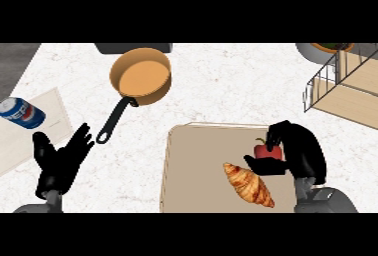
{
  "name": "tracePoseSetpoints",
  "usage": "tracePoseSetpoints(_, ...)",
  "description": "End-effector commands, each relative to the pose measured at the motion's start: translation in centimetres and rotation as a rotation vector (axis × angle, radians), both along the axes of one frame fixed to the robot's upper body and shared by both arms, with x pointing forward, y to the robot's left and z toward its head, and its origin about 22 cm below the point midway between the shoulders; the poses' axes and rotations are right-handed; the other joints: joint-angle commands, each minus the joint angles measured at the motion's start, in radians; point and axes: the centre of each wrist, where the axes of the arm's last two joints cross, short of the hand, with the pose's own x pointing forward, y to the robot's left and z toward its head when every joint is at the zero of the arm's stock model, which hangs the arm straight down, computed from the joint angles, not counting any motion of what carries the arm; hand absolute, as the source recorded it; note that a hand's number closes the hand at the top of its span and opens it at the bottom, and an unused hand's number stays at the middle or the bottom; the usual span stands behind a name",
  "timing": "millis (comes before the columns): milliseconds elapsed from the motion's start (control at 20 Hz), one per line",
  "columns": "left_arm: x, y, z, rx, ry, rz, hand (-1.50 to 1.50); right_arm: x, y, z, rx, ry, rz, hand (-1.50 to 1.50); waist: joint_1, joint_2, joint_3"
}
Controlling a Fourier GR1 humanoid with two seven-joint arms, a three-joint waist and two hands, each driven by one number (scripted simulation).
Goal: Pick the bell pepper from the tray and place it in the tiered shelf
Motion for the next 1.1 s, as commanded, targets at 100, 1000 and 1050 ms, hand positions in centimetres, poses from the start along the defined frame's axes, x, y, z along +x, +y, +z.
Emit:
tracePoseSetpoints(100,-0.4,-0.1,-1.6,-0.014,0.023,0.026,0.00,-3.1,-4.4,9.8,0.024,-0.230,-0.023,1.50,-0.014,0.000,-0.004)
tracePoseSetpoints(1000,0.5,-1.2,0.3,-0.012,-0.006,-0.020,0.00,-3.7,-14.1,28.0,0.063,-0.409,-0.342,1.50,0.026,0.007,-0.002)
tracePoseSetpoints(1050,1.7,0.0,0.3,-0.005,-0.006,-0.009,0.00,-2.8,-15.2,29.3,0.070,-0.440,-0.355,1.50,0.027,0.010,-0.003)
